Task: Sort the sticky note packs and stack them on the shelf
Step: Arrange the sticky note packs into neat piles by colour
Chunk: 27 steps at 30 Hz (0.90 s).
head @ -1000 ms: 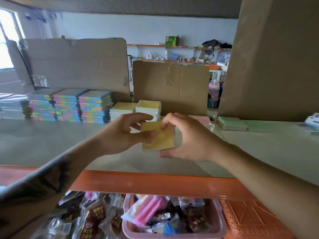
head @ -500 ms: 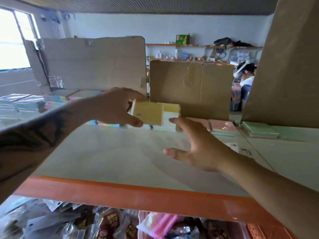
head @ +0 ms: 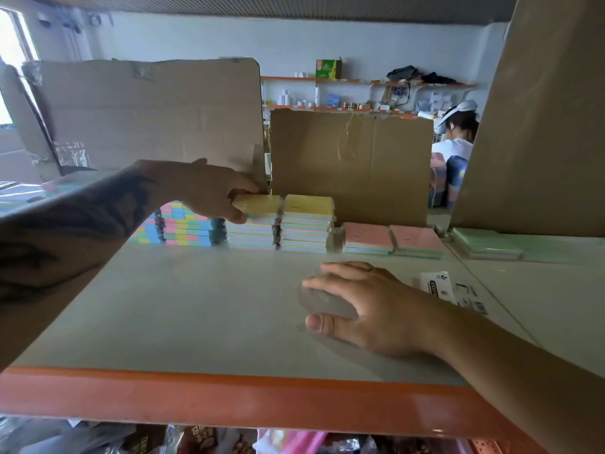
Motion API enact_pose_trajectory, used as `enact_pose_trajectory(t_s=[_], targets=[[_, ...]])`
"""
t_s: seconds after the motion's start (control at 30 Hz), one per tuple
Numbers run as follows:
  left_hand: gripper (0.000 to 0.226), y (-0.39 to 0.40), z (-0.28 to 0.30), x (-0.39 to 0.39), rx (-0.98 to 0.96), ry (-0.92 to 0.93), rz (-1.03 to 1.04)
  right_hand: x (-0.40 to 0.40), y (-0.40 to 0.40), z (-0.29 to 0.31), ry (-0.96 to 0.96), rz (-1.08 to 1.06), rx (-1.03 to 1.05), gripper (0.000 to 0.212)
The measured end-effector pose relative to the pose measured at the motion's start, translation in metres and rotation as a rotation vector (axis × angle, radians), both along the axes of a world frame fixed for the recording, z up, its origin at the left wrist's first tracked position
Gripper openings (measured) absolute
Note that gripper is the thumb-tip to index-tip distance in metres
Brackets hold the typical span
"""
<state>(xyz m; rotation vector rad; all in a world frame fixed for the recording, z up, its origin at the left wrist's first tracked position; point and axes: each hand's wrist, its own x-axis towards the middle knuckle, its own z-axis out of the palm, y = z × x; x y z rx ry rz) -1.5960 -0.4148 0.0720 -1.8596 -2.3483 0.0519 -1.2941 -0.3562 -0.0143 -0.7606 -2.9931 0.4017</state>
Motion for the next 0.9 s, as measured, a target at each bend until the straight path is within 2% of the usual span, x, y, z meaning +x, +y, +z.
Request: enact_pose_trajectory(t_s=[0.13, 0.27, 0.37, 0.53, 0.63, 0.77, 0.9], targets=[[0.063, 0.000, -0.005, 0.005, 0.033, -0.045, -0.039, 0.000, -0.001, 0.001, 0.003, 0.001, 0.007, 0.078], [0.060, -0.003, -0.011, 0.007, 0.116, -0.054, -0.054, -0.001, 0.000, 0.001, 0.011, 0.010, 0.013, 0.080], [0.058, -0.005, -0.011, 0.009, 0.099, -0.030, -0.052, -0.001, -0.002, 0.002, 0.042, 0.014, 0.013, 0.077], [0.045, -0.011, -0.020, 0.049, 0.317, -0.104, -0.169, 0.021, 0.004, 0.019, 0.220, 0.053, 0.064, 0.062], [0.040, -0.018, -0.035, 0.099, 0.329, -0.170, -0.223, 0.056, 0.021, 0.030, 0.334, -0.041, 0.028, 0.044], [0.045, -0.011, -0.055, 0.157, 0.215, -0.180, -0.284, 0.104, 0.052, 0.029, 0.296, -0.095, 0.043, 0.033], [0.049, 0.008, -0.059, 0.195, 0.138, -0.264, -0.326, 0.140, 0.077, 0.026, 0.096, -0.183, -0.112, 0.050]])
